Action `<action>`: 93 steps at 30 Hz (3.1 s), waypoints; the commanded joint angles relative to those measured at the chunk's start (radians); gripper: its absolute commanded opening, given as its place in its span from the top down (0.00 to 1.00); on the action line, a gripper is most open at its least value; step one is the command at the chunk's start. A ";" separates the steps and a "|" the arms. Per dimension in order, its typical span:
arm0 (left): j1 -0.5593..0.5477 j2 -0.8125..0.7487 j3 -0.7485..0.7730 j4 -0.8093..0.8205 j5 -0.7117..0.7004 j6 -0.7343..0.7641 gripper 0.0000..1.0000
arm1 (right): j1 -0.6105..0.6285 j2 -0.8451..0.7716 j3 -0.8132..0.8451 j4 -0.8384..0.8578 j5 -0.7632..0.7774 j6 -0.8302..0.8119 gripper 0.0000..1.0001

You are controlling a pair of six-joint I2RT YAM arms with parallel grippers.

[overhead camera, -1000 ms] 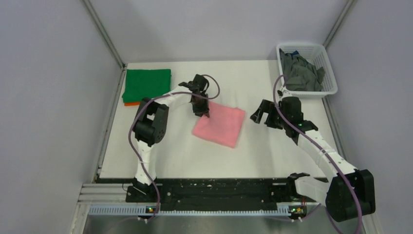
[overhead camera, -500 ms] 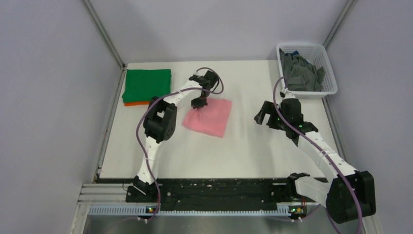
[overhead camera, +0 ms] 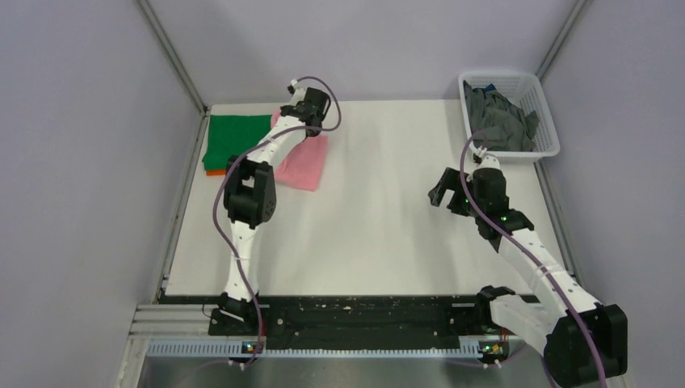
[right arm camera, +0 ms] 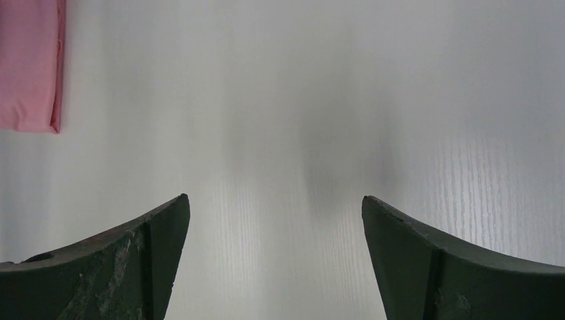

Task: Fold and stack the t-shirts
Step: Put the neatly folded tshirt into the corner of the board with the left arm

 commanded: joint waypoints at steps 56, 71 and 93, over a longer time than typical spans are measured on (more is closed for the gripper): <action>0.238 -0.054 0.153 0.234 0.058 0.370 1.00 | -0.005 0.052 0.007 0.014 0.166 0.046 0.01; 0.369 0.003 0.125 0.264 0.196 0.256 1.00 | -0.005 0.071 0.007 0.023 0.176 0.034 0.01; 0.437 -0.002 0.159 0.237 0.159 0.197 0.24 | -0.006 0.082 0.012 0.020 0.183 0.024 0.01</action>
